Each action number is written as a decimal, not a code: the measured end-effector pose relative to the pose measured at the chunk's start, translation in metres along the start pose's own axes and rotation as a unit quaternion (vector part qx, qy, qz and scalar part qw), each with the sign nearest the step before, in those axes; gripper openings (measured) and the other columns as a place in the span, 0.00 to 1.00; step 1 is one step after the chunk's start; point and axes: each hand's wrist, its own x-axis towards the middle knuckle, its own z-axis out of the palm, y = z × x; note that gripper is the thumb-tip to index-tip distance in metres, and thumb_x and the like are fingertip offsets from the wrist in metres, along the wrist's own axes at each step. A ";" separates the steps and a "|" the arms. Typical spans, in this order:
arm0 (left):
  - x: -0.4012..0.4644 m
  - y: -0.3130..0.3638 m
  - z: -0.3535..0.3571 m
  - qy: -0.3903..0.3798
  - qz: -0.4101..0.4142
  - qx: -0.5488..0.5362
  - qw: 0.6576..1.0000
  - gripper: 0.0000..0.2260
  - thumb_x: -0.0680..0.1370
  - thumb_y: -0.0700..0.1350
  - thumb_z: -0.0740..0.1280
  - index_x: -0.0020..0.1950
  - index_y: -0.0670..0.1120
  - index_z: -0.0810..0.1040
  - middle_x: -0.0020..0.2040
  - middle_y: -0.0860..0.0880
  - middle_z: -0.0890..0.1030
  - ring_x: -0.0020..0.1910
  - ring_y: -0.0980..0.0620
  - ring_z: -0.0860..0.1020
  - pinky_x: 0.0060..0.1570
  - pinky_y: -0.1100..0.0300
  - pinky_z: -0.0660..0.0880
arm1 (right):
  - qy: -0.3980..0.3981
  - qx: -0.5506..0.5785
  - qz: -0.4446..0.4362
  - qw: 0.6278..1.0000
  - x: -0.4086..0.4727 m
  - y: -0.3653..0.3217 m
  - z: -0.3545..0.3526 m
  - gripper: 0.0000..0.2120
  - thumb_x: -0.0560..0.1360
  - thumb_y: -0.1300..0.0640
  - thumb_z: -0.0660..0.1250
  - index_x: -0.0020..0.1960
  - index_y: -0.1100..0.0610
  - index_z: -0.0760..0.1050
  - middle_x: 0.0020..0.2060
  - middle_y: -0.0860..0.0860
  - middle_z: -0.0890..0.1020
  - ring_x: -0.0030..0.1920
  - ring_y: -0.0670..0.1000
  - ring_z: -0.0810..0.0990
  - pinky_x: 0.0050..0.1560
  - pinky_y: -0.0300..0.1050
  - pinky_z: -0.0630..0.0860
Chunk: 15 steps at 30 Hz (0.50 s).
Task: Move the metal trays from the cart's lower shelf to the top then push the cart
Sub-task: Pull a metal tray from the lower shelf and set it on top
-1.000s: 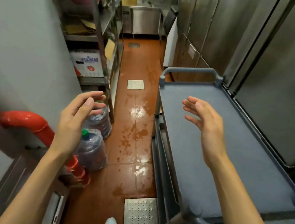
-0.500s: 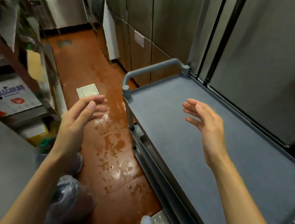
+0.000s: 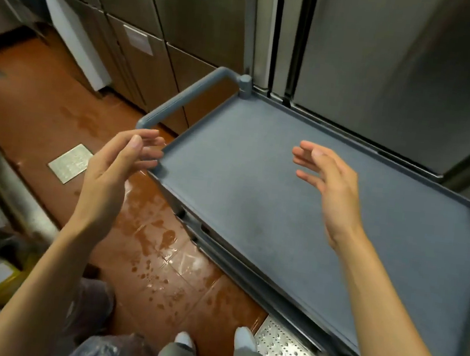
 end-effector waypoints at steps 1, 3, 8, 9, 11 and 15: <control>0.007 -0.004 0.002 -0.018 0.006 -0.004 1.000 0.14 0.82 0.52 0.58 0.60 0.50 0.80 0.58 0.45 0.82 0.55 0.42 0.80 0.58 0.43 0.76 | 0.017 -0.004 -0.001 1.000 0.000 0.001 0.002 0.12 0.81 0.60 0.58 0.57 0.57 0.78 0.54 0.55 0.83 0.56 0.51 0.81 0.61 0.55 0.75; 0.018 -0.016 0.006 -0.060 0.016 -0.003 0.998 0.15 0.82 0.52 0.57 0.60 0.50 0.80 0.58 0.47 0.82 0.56 0.45 0.80 0.57 0.47 0.77 | 0.058 -0.009 0.004 0.998 -0.006 0.004 0.004 0.11 0.81 0.60 0.58 0.58 0.58 0.78 0.54 0.56 0.83 0.57 0.52 0.80 0.61 0.56 0.75; 0.034 -0.042 0.017 -0.153 0.023 -0.038 0.987 0.15 0.81 0.56 0.57 0.59 0.52 0.80 0.58 0.49 0.83 0.56 0.49 0.81 0.54 0.60 0.79 | 0.157 -0.039 0.020 0.987 -0.041 0.015 0.007 0.11 0.80 0.60 0.59 0.58 0.59 0.78 0.54 0.56 0.83 0.57 0.52 0.80 0.61 0.54 0.75; 0.033 -0.047 0.020 -0.180 0.024 -0.044 0.982 0.15 0.81 0.56 0.57 0.59 0.53 0.80 0.58 0.49 0.83 0.56 0.49 0.81 0.54 0.61 0.79 | 0.186 -0.043 0.025 0.981 -0.054 0.019 0.007 0.11 0.80 0.60 0.59 0.58 0.58 0.78 0.53 0.56 0.83 0.57 0.52 0.80 0.61 0.53 0.76; 0.031 -0.053 0.024 -0.211 0.028 -0.043 0.976 0.15 0.82 0.54 0.57 0.60 0.51 0.79 0.58 0.48 0.82 0.56 0.50 0.81 0.56 0.59 0.79 | 0.219 -0.046 0.031 0.974 -0.073 0.024 0.004 0.11 0.80 0.59 0.60 0.58 0.58 0.78 0.53 0.55 0.83 0.56 0.52 0.81 0.60 0.53 0.76; 0.018 -0.060 0.026 -0.267 0.027 -0.034 0.963 0.15 0.84 0.48 0.56 0.62 0.44 0.78 0.59 0.44 0.81 0.57 0.48 0.81 0.57 0.56 0.79 | 0.275 -0.047 0.043 0.959 -0.109 0.030 0.001 0.11 0.80 0.57 0.60 0.58 0.57 0.78 0.53 0.55 0.83 0.56 0.52 0.81 0.60 0.53 0.76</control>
